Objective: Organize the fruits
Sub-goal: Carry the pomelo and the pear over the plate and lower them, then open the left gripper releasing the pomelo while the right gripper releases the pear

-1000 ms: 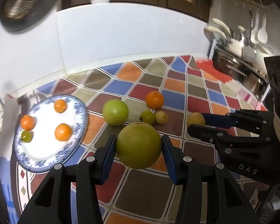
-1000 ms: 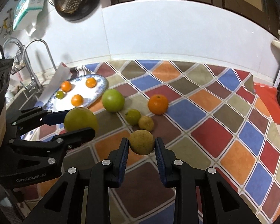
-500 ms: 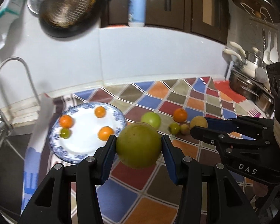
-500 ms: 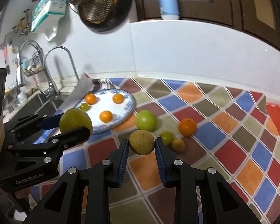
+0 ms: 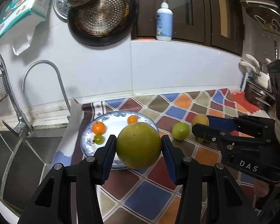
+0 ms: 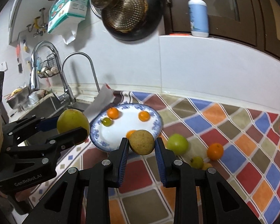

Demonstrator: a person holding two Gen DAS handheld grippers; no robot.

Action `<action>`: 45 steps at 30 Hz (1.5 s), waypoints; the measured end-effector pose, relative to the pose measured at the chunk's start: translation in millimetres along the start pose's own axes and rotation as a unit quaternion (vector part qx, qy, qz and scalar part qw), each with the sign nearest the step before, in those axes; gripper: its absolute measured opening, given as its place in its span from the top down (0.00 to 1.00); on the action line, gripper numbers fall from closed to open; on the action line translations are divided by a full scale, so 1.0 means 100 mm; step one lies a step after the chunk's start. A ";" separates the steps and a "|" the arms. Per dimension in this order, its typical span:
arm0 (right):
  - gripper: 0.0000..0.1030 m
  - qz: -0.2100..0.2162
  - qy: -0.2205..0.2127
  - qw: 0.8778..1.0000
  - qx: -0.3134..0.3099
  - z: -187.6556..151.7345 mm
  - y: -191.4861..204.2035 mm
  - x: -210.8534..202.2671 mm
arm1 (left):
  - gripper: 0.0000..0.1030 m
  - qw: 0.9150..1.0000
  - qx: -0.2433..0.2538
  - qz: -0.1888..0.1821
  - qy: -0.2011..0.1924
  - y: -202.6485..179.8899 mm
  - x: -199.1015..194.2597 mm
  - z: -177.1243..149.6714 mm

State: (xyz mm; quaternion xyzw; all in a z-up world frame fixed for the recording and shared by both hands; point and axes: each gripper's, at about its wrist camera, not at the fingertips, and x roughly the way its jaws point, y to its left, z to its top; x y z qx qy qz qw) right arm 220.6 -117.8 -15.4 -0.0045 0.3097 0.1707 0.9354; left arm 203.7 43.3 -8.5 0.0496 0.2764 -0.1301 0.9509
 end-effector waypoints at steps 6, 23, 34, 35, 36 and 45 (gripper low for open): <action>0.71 0.010 -0.009 1.000 -0.008 0.17 0.09 0.16 | 0.53 1.000 0.009 0.010 -0.004 0.14 0.09 0.08; 0.71 0.019 0.025 0.999 -0.013 0.52 0.05 1.02 | 0.53 1.000 0.005 0.004 0.019 0.50 0.87 0.29; 0.71 0.002 0.087 0.996 0.020 0.45 -0.14 1.66 | 0.53 0.998 0.006 -0.012 0.057 0.63 1.54 0.30; 0.71 0.001 0.094 0.995 0.027 0.43 -0.17 1.72 | 0.53 0.998 0.007 -0.013 0.059 0.64 1.59 0.30; 0.71 0.001 0.098 0.995 0.033 0.42 -0.19 1.76 | 0.53 0.998 0.008 -0.014 0.061 0.64 1.63 0.30; 0.71 -0.008 0.125 0.992 0.034 0.35 -0.25 2.00 | 0.53 0.995 0.024 -0.025 0.090 0.65 2.04 0.28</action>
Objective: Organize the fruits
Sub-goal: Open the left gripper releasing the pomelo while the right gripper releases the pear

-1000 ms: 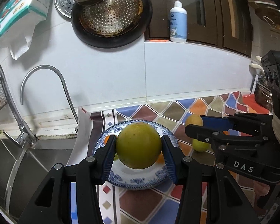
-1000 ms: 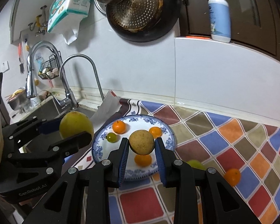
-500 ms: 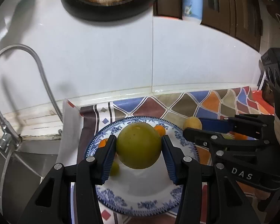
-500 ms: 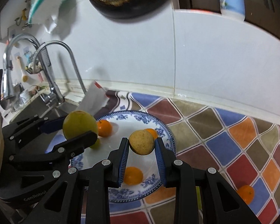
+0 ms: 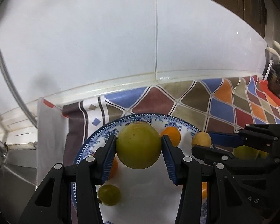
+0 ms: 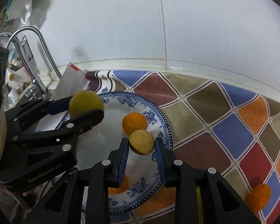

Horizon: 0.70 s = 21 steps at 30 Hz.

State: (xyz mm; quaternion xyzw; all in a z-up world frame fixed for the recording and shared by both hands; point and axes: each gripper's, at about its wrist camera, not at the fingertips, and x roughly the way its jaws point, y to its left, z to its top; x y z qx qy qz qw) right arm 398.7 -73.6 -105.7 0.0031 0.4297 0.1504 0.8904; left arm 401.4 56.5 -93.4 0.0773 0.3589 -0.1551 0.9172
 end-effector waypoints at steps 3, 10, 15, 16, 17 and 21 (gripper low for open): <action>0.71 0.000 0.005 1.000 0.003 0.00 -0.02 0.04 | 0.53 1.000 0.003 0.002 0.005 -0.02 0.07 -0.02; 0.65 0.003 0.006 1.000 0.008 0.00 -0.04 0.05 | 0.50 1.000 0.003 0.007 0.004 -0.03 0.07 -0.04; 0.63 0.000 -0.003 1.000 0.009 -0.02 -0.03 -0.04 | 0.48 1.000 -0.007 0.025 -0.014 0.00 -0.10 -0.03; 0.63 -0.001 -0.005 1.000 0.010 -0.02 -0.03 -0.06 | 0.48 0.999 -0.006 0.028 -0.017 0.00 -0.15 -0.03; 0.63 -0.002 -0.008 1.000 0.010 -0.02 -0.03 -0.09 | 0.48 0.999 -0.004 0.032 -0.019 -0.02 -0.21 -0.03; 0.63 -0.001 -0.024 1.000 0.010 -0.03 0.00 -0.25 | 0.46 0.998 -0.007 0.049 -0.030 -0.08 -0.41 -0.04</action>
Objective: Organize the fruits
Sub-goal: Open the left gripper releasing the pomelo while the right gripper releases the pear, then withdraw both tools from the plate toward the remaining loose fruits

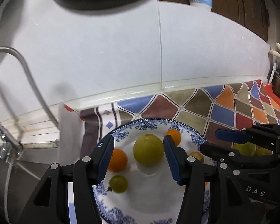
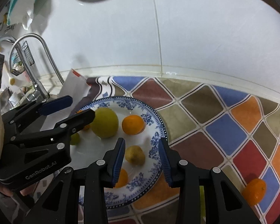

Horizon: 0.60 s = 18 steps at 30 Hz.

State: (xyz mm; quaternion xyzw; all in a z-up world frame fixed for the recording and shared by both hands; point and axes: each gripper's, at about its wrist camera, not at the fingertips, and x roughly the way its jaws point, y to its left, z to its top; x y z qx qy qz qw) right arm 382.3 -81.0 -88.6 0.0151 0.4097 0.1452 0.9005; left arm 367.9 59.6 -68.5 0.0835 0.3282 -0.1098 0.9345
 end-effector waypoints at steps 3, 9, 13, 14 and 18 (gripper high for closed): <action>0.63 0.001 -0.013 1.000 -0.001 -0.01 0.02 -0.16 | 0.42 1.000 -0.009 0.002 -0.009 -0.02 -0.17 0.00; 0.63 -0.002 -0.038 0.999 -0.008 -0.05 0.06 -0.49 | 0.39 0.999 -0.013 0.013 -0.032 -0.08 -0.52 -0.01; 0.63 -0.003 -0.052 0.999 -0.007 -0.09 0.06 -0.72 | 0.37 0.999 -0.016 0.016 -0.047 -0.14 -0.77 -0.01; 0.63 -0.004 -0.054 0.998 -0.008 -0.10 0.07 -0.77 | 0.36 0.999 -0.017 0.016 -0.049 -0.15 -0.83 -0.01; 0.63 -0.006 -0.070 0.997 -0.009 -0.15 0.07 -1.01 | 0.28 0.998 -0.022 0.019 -0.061 -0.22 -1.03 -0.04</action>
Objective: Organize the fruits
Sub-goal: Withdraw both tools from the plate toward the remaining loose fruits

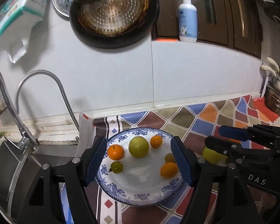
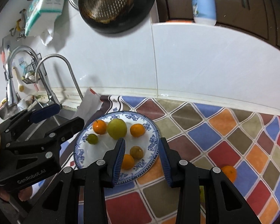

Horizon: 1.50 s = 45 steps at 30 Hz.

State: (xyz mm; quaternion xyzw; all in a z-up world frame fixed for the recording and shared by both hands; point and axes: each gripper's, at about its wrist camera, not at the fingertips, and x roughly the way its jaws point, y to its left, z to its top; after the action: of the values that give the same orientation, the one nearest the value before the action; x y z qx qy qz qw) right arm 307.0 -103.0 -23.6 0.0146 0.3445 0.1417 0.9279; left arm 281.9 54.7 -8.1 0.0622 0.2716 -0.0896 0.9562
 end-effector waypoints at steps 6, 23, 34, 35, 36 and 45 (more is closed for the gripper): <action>0.51 -0.009 -0.017 1.000 0.007 -0.07 -0.03 -0.33 | 0.17 1.000 -0.002 -0.003 -0.015 -0.13 -0.28 -0.03; 0.39 -0.079 -0.037 0.996 0.015 -0.48 -0.44 -1.14 | 0.08 0.998 0.019 -0.045 -0.041 -0.81 -0.72 -0.22; 0.39 -0.109 -0.017 0.994 -0.010 -0.74 -0.70 -1.18 | 0.09 0.996 0.059 -0.054 -0.037 -1.14 -0.57 -0.36; 0.39 -0.110 -0.014 0.994 -0.013 -0.76 -0.70 -1.16 | 0.09 0.996 0.063 -0.053 -0.034 -1.16 -0.53 -0.38; 0.39 -0.111 -0.009 0.994 -0.015 -0.78 -0.72 -1.14 | 0.09 0.996 0.070 -0.051 -0.031 -1.18 -0.49 -0.40; 0.40 -0.102 0.031 0.994 -0.010 -0.95 -0.87 -0.79 | 0.09 0.995 0.087 -0.052 0.009 -1.23 -0.09 -0.50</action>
State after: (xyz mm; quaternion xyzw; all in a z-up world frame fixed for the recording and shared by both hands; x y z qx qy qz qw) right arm 211.1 -215.1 -56.8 -0.0345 0.3709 0.0500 0.9267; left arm 224.0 -55.9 -54.1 0.1318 0.2746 -0.1620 0.9386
